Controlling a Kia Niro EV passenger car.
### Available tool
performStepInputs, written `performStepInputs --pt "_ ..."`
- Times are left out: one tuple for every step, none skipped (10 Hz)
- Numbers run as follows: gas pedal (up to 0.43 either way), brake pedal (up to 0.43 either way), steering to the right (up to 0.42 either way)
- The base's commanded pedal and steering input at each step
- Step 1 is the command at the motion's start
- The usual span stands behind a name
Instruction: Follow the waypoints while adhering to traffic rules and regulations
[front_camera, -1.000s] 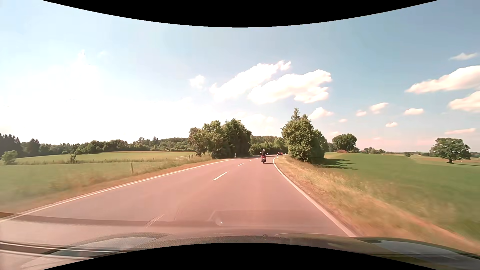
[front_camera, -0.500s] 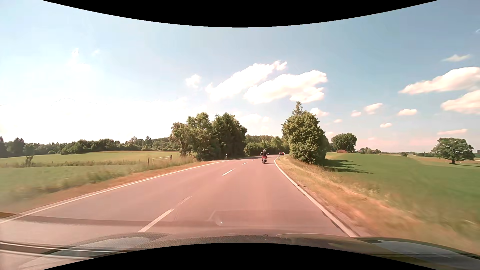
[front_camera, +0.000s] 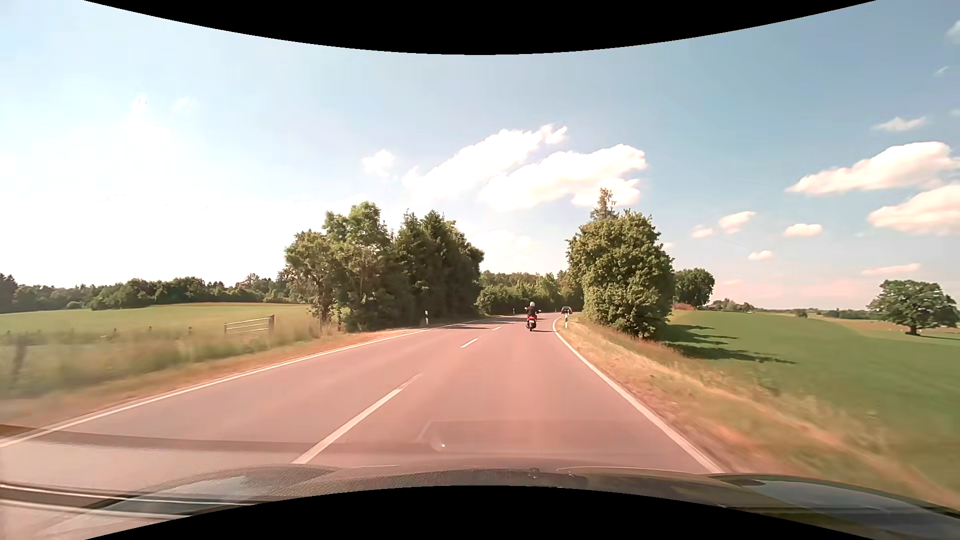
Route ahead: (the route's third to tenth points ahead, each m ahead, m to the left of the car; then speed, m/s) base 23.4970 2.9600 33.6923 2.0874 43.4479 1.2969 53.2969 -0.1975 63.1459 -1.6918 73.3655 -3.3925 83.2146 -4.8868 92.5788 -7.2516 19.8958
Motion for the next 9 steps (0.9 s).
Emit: performStepInputs --pt "0.268 0.012 0.014" --pt "0.268 0.012 0.014" --pt "0.268 0.012 0.015" --pt "0.268 0.012 0.015" --pt "0.268 0.012 0.015" --pt "0.268 0.012 0.015" --pt "0.268 0.012 0.015" --pt "0.268 0.012 0.016" --pt "0.268 0.012 0.017"
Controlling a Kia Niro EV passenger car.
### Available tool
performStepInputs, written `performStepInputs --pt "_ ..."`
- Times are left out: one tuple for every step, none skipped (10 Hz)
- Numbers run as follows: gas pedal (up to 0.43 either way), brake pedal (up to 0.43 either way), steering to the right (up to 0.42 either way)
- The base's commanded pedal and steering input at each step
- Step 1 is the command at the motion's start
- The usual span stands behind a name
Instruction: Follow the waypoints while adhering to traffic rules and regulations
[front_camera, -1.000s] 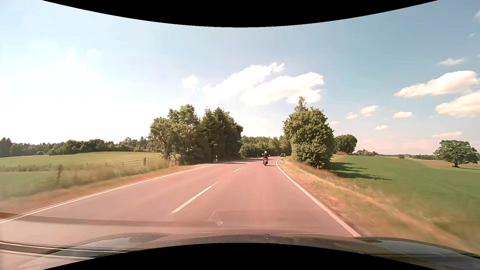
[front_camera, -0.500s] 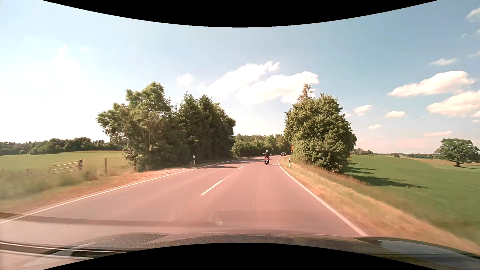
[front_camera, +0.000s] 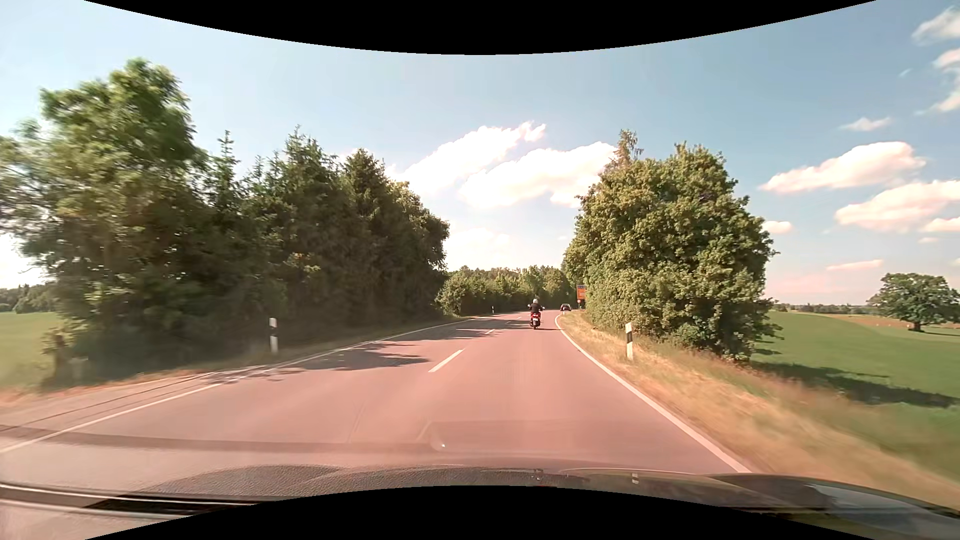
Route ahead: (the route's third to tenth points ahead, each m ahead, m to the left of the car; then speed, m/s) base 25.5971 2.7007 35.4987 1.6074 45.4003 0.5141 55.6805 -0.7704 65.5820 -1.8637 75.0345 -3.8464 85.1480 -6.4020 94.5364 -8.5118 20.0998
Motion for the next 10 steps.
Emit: performStepInputs --pt "0.177 0.012 0.019" --pt "0.130 0.012 0.020" --pt "0.118 0.012 0.020" --pt "0.110 0.012 0.020" --pt "0.087 0.012 0.019" --pt "0.087 0.012 0.019" --pt "0.087 0.012 0.019" --pt "0.087 0.012 0.019" --pt "0.087 0.012 0.019" --pt "0.087 0.012 0.019"
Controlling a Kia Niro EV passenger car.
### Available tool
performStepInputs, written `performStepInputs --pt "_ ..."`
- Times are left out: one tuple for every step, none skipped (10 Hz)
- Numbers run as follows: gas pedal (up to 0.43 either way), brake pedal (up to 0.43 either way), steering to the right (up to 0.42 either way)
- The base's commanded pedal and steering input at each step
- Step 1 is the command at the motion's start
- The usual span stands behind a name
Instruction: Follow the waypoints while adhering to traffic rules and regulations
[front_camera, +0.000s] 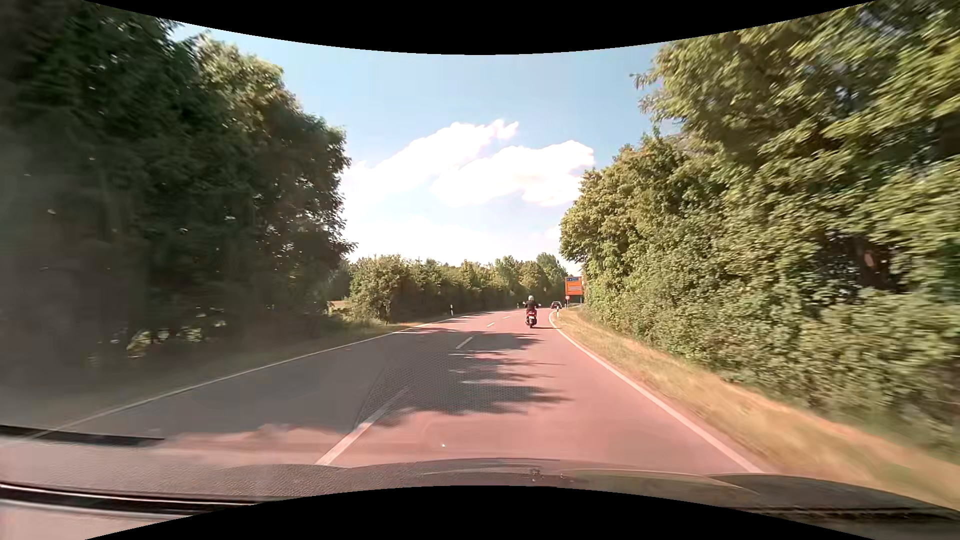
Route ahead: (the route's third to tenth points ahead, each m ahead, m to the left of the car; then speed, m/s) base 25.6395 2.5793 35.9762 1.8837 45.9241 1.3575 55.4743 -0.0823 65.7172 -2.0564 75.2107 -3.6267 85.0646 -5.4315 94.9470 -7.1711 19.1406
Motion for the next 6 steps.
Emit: performStepInputs --pt "0.087 0.012 0.019" --pt "0.087 0.012 0.018" --pt "0.087 0.012 0.016" --pt "0.087 0.012 0.016" --pt "0.087 0.012 0.016" --pt "0.087 0.012 0.016"
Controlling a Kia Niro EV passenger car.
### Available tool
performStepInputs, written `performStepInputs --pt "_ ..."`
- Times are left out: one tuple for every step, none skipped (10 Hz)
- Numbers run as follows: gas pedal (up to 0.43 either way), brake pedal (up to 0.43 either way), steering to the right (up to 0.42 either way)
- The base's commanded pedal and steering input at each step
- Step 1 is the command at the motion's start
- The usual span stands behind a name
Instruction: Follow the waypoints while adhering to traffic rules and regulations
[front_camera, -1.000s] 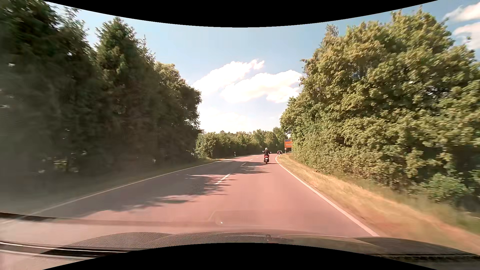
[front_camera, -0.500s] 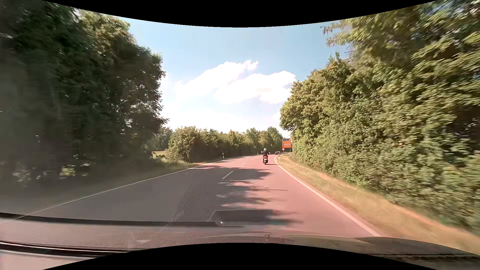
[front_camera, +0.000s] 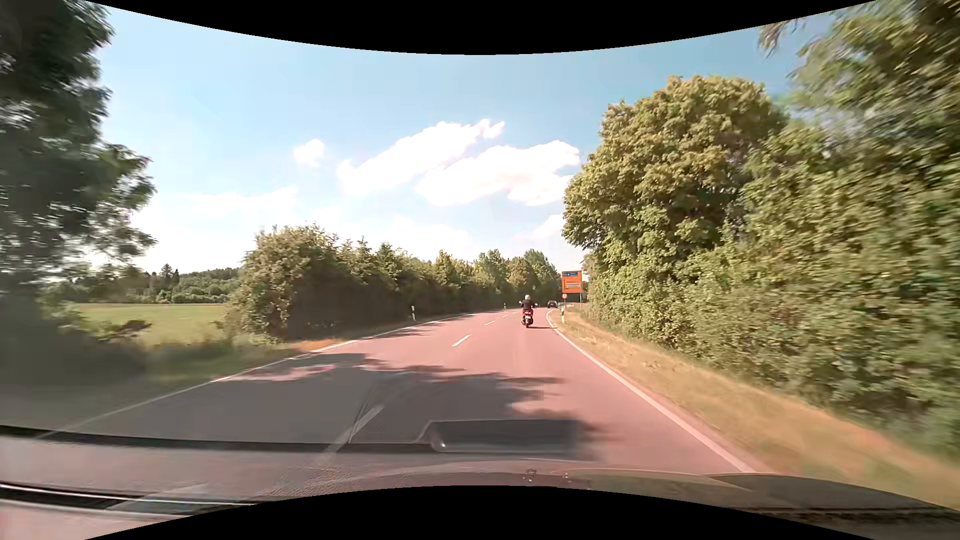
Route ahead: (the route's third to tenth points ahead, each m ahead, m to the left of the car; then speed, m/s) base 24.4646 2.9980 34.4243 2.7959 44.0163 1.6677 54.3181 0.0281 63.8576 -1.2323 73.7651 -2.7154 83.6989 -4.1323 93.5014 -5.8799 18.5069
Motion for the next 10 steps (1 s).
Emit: performStepInputs --pt "0.087 0.012 0.015" --pt "0.087 0.012 0.016" --pt "0.087 0.012 0.015" --pt "0.098 0.012 0.015" --pt "0.110 0.012 0.015" --pt "0.130 0.012 0.014" --pt "0.157 0.012 0.013" --pt "0.157 0.012 0.013" --pt "0.157 0.012 0.013" --pt "0.169 0.012 0.013"
